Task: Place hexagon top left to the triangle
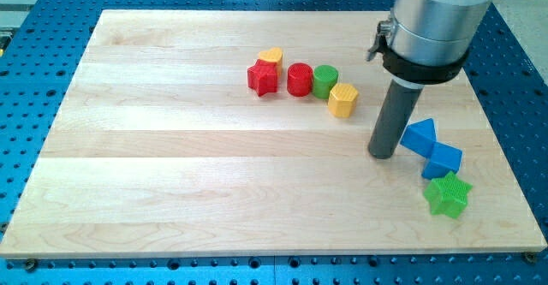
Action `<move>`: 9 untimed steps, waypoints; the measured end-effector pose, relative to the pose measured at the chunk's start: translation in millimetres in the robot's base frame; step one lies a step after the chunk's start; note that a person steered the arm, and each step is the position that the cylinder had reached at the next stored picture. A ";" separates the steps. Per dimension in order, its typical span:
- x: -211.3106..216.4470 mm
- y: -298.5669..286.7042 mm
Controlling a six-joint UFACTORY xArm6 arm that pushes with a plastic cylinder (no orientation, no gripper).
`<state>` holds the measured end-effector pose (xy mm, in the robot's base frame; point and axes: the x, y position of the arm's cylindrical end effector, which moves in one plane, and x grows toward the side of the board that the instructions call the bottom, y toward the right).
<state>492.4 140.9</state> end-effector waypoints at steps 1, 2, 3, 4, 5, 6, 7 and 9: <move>-11.2 0.1; -17.4 8.6; -17.8 22.2; -18.0 26.0; -32.6 35.1; -67.8 22.9; -17.5 -58.0; -63.4 -126.0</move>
<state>429.0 15.0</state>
